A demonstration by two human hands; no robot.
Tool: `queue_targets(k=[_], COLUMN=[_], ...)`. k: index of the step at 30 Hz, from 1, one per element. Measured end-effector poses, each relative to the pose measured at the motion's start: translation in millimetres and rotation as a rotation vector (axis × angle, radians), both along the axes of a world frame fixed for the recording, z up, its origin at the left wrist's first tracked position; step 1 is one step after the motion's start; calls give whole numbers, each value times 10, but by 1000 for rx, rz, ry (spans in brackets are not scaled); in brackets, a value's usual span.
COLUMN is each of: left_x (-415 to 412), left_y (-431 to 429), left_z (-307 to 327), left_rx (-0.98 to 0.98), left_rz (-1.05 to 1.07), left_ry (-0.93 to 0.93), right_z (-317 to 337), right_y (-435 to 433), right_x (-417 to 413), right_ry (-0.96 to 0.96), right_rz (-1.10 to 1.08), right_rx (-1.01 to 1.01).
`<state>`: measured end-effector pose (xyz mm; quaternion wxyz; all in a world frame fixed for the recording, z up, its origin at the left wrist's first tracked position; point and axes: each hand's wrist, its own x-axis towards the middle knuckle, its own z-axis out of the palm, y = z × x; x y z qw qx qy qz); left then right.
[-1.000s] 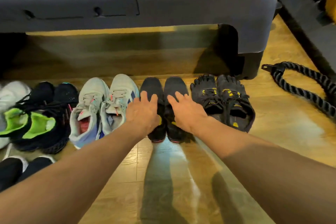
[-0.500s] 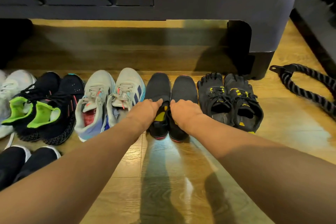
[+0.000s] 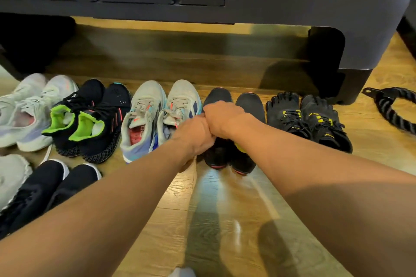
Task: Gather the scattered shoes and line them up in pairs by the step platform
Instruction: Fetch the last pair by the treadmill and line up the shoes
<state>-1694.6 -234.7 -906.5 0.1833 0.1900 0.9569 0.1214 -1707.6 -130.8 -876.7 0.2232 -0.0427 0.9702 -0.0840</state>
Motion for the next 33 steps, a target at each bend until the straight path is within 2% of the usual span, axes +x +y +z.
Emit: queue_targets(k=[1, 4, 6, 10, 12, 14, 17, 23, 33], left_x=[-24, -104, -120, -152, -184, -221, -316, -415, -427], left_y=[-119, -579, -903, -1310, -1340, -1349, -1426, -1544, -1514], left_z=[37, 163, 203, 116, 29, -49, -111, -144, -245], left_rx=[28, -50, -173, -412, -352, -298, -340, -401, -388], left_rz=[28, -33, -50, 124, 225, 262, 217, 59, 36], left_ry=[64, 334, 390, 215, 60, -7, -11, 21, 93], right_z=[7, -12, -20, -124, -206, -263, -286, -227, -151], right_y=[-110, -431, -650, -925, -993, -1050, -1079, -1083, -1247], right_x=[-42, -90, -88, -117, -116, -109, -130, -140, -90], right_ry=[38, 117, 101, 9, 2, 30, 70, 149, 177], right_rz=[11, 36, 82, 165, 155, 168, 212, 188, 165], right_rx=[-54, -230, -283, -207, -143, -71, 10, 13, 32])
